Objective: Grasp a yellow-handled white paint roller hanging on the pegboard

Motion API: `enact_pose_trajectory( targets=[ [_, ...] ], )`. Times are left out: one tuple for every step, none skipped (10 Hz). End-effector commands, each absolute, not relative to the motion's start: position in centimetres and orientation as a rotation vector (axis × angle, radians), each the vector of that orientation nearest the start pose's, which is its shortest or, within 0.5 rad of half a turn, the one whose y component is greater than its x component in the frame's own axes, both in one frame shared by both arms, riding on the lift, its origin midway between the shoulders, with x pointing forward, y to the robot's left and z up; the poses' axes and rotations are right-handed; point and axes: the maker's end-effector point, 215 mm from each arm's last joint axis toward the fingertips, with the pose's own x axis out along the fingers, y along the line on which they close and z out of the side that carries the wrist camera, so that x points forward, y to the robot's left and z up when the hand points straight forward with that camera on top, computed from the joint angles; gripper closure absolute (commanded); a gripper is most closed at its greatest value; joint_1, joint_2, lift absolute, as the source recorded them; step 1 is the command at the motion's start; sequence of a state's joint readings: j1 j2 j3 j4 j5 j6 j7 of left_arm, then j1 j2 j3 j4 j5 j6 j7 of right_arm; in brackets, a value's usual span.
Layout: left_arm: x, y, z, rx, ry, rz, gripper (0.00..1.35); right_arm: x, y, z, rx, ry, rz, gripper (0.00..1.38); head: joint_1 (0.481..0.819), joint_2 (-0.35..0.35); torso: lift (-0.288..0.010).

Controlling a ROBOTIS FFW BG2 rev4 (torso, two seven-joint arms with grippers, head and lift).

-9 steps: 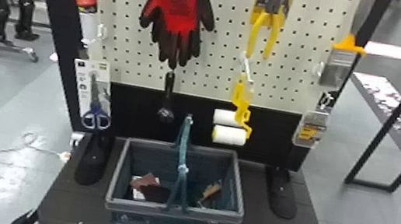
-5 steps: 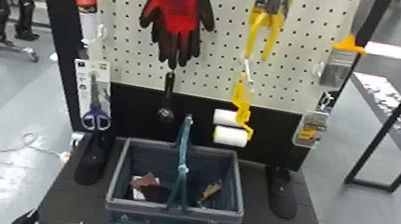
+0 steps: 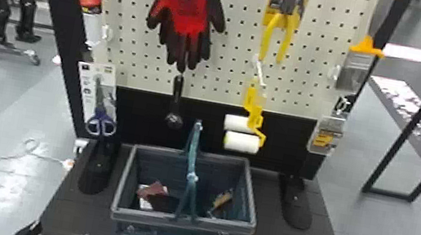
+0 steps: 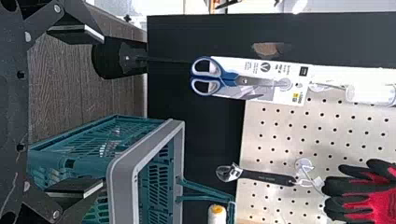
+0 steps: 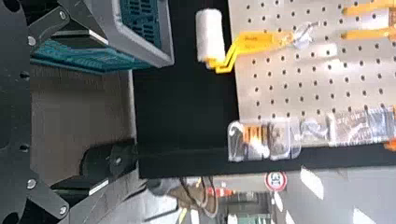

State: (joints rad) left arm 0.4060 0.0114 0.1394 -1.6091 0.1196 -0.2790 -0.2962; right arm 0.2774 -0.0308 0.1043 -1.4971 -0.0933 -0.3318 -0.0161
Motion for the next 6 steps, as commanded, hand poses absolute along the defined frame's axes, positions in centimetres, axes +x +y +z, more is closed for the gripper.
enact_pose_trajectory(
  targets=[
    [43.8, 25.7, -44.1, -0.064, 0.072, -0.135, 0.21, 50.4, -18.9, -41.6, 0.069, 0.012, 0.104, 0.24, 0.549, 0.000, -0.100],
    [43.8, 25.7, -44.0, -0.062, 0.070, -0.136, 0.21, 51.6, -18.4, -40.7, 0.069, 0.003, 0.138, 0.24, 0.549, 0.000, -0.100],
    [43.8, 25.7, -44.0, -0.060, 0.069, -0.136, 0.21, 53.0, -17.7, -39.8, 0.076, -0.002, 0.182, 0.25, 0.549, 0.000, -0.100],
    [43.8, 25.6, -44.0, -0.060, 0.067, -0.138, 0.21, 54.7, -16.5, -38.9, 0.077, -0.003, 0.245, 0.25, 0.549, 0.000, -0.100],
    [44.0, 25.6, -43.9, -0.059, 0.067, -0.138, 0.21, 56.4, -15.4, -38.1, 0.075, 0.000, 0.305, 0.25, 0.549, 0.000, -0.100],
    [44.2, 25.5, -43.8, -0.061, 0.066, -0.141, 0.21, 57.8, -14.4, -37.1, 0.068, -0.001, 0.354, 0.24, 0.549, 0.000, -0.100]
  ],
)
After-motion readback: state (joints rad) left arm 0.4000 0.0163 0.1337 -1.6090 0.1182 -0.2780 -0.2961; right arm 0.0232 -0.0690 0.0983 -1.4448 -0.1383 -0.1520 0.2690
